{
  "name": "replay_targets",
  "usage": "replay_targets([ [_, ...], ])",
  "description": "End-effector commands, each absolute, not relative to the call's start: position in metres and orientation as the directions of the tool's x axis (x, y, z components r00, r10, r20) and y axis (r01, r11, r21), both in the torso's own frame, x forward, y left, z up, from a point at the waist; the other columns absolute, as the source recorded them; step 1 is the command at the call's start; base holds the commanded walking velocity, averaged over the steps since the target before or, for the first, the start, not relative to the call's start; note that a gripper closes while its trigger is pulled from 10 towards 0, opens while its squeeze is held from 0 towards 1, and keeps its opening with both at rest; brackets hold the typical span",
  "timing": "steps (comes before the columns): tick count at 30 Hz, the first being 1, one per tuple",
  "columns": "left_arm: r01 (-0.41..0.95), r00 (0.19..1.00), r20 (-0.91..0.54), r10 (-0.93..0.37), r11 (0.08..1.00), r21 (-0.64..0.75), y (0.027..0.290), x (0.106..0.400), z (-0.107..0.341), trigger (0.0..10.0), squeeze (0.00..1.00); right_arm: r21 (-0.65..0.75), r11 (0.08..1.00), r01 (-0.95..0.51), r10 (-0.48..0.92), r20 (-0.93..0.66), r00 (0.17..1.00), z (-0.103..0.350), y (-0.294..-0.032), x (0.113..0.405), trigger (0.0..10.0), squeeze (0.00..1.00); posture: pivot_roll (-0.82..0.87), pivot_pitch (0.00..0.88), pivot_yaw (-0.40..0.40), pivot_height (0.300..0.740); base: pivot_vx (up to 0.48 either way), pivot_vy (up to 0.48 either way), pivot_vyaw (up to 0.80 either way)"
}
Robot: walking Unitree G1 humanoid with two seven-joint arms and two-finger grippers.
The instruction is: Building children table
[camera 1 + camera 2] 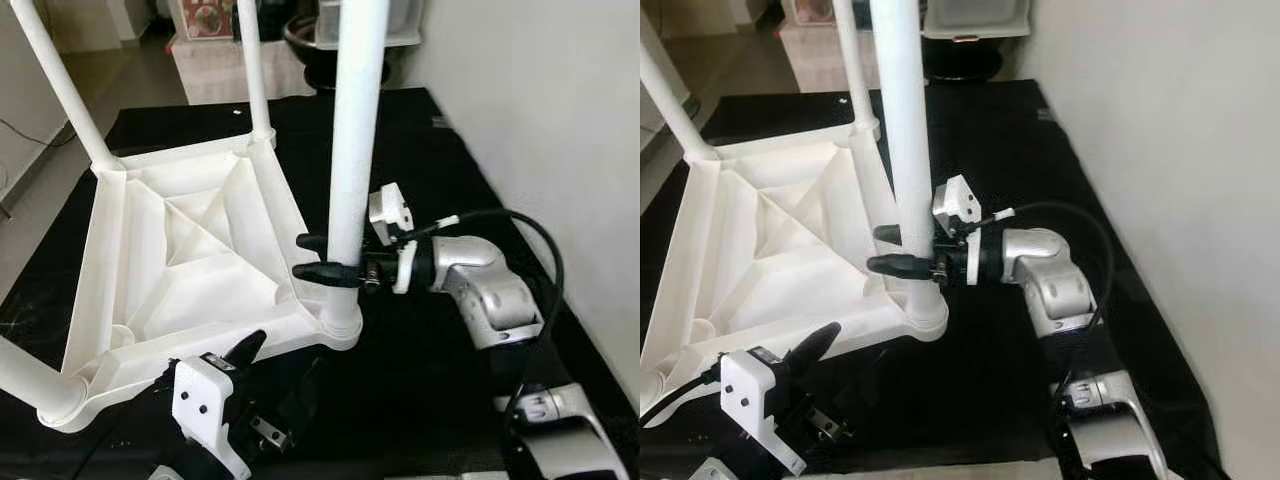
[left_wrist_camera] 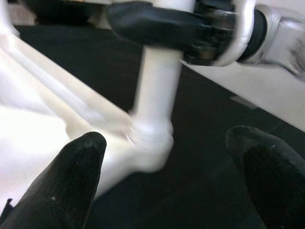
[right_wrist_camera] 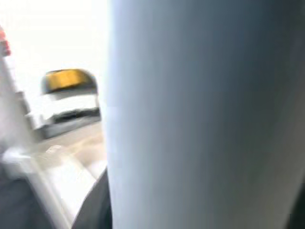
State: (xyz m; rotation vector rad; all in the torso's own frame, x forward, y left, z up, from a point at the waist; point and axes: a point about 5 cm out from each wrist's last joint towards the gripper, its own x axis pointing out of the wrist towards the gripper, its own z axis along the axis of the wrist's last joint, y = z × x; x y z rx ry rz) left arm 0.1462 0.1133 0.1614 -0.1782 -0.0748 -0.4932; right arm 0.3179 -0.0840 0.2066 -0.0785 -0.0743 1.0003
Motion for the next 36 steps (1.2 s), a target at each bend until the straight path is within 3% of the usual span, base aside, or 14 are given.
replay_targets([
  [1, 0.472, 0.881, 0.106, -0.46, 0.867, -0.158, 0.114, 0.145, 0.16, 10.0, 0.0, -0.076, 0.831, -0.551, 0.547, -0.067, 0.834, 0.177, -0.095, 0.304, 0.0, 0.0, 0.02, 0.138, -0.004, 0.74, 0.0, 0.0, 0.0],
  [3, 0.474, 0.88, 0.106, -0.462, 0.866, -0.158, 0.114, 0.145, 0.16, 10.0, 0.0, -0.081, 0.865, -0.496, 0.492, -0.062, 0.868, 0.176, -0.096, 0.299, 0.0, 0.0, 0.01, 0.134, -0.001, 0.74, 0.0, 0.0, 0.0],
  [9, 0.483, 0.876, 0.107, -0.471, 0.862, -0.156, 0.115, 0.146, 0.16, 10.0, 0.0, -0.09, 0.813, -0.575, 0.573, -0.046, 0.818, 0.181, -0.086, 0.301, 0.0, 0.0, 0.02, 0.132, 0.001, 0.74, 0.0, 0.0, 0.0],
  [10, 0.482, 0.876, 0.107, -0.47, 0.863, -0.154, 0.115, 0.147, 0.16, 10.0, 0.0, -0.065, 0.798, -0.599, 0.599, -0.022, 0.8, 0.186, -0.083, 0.303, 10.0, 0.0, 0.02, 0.133, 0.004, 0.74, 0.0, 0.0, 0.0],
  [15, 0.48, 0.877, 0.109, -0.468, 0.864, -0.151, 0.115, 0.147, 0.16, 10.0, 0.0, -0.028, 0.673, -0.739, 0.739, 0.066, 0.671, 0.208, -0.074, 0.306, 10.0, 0.0, 0.01, 0.134, 0.007, 0.74, 0.0, 0.0, 0.0],
  [16, 0.481, 0.877, 0.109, -0.469, 0.864, -0.151, 0.115, 0.147, 0.16, 10.0, 0.0, -0.068, 0.626, -0.776, 0.779, 0.102, 0.619, 0.22, -0.074, 0.308, 10.0, 1.0, 0.01, 0.134, 0.01, 0.74, 0.0, 0.0, 0.0],
  [18, 0.483, 0.875, 0.109, -0.471, 0.862, -0.152, 0.115, 0.147, 0.16, 10.0, 0.0, -0.127, 0.568, -0.813, 0.822, 0.125, 0.555, 0.234, -0.073, 0.31, 10.0, 1.0, 0.01, 0.134, 0.011, 0.74, 0.0, 0.0, 0.0],
  [23, 0.486, 0.874, 0.109, -0.474, 0.861, -0.153, 0.114, 0.147, 0.16, 10.0, 0.0, -0.152, 0.522, -0.839, 0.852, 0.123, 0.508, 0.242, -0.071, 0.312, 10.0, 1.0, 0.01, 0.135, 0.01, 0.74, 0.0, 0.0, 0.0],
  [25, 0.486, 0.874, 0.11, -0.474, 0.861, -0.152, 0.114, 0.147, 0.161, 10.0, 0.0, -0.195, 0.457, -0.868, 0.889, 0.122, 0.441, 0.252, -0.065, 0.314, 10.0, 1.0, 0.02, 0.133, 0.011, 0.74, 0.0, 0.0, 0.0],
  [27, 0.486, 0.874, 0.11, -0.474, 0.861, -0.151, 0.114, 0.147, 0.161, 10.0, 0.0, -0.211, 0.483, -0.85, 0.875, 0.147, 0.461, 0.262, -0.062, 0.32, 10.0, 1.0, 0.02, 0.133, 0.007, 0.74, 0.0, 0.0, 0.0],
  [28, 0.485, 0.874, 0.11, -0.473, 0.861, -0.151, 0.114, 0.147, 0.161, 10.0, 0.0, -0.222, 0.539, -0.813, 0.842, 0.174, 0.511, 0.27, -0.061, 0.327, 10.0, 1.0, 0.02, 0.133, 0.007, 0.74, 0.0, 0.0, 0.0],
  [29, 0.484, 0.875, 0.11, -0.472, 0.862, -0.15, 0.114, 0.147, 0.161, 10.0, 0.0, -0.213, 0.666, -0.715, 0.746, 0.196, 0.637, 0.277, -0.06, 0.341, 10.0, 0.0, 0.02, 0.133, 0.007, 0.74, 0.0, 0.0, 0.0],
  [32, 0.483, 0.875, 0.111, -0.471, 0.863, -0.15, 0.114, 0.147, 0.161, 10.0, 0.0, -0.194, 0.696, -0.692, 0.718, 0.192, 0.669, 0.276, -0.061, 0.344, 10.0, 0.0, 0.02, 0.133, 0.007, 0.74, 0.0, 0.0, 0.0],
  [36, 0.482, 0.876, 0.112, -0.469, 0.864, -0.15, 0.114, 0.148, 0.161, 10.0, 0.0, -0.179, 0.619, -0.765, 0.786, 0.15, 0.6, 0.264, -0.059, 0.346, 10.0, 0.0, 0.03, 0.132, 0.008, 0.74, 0.0, 0.0, 0.0],
])
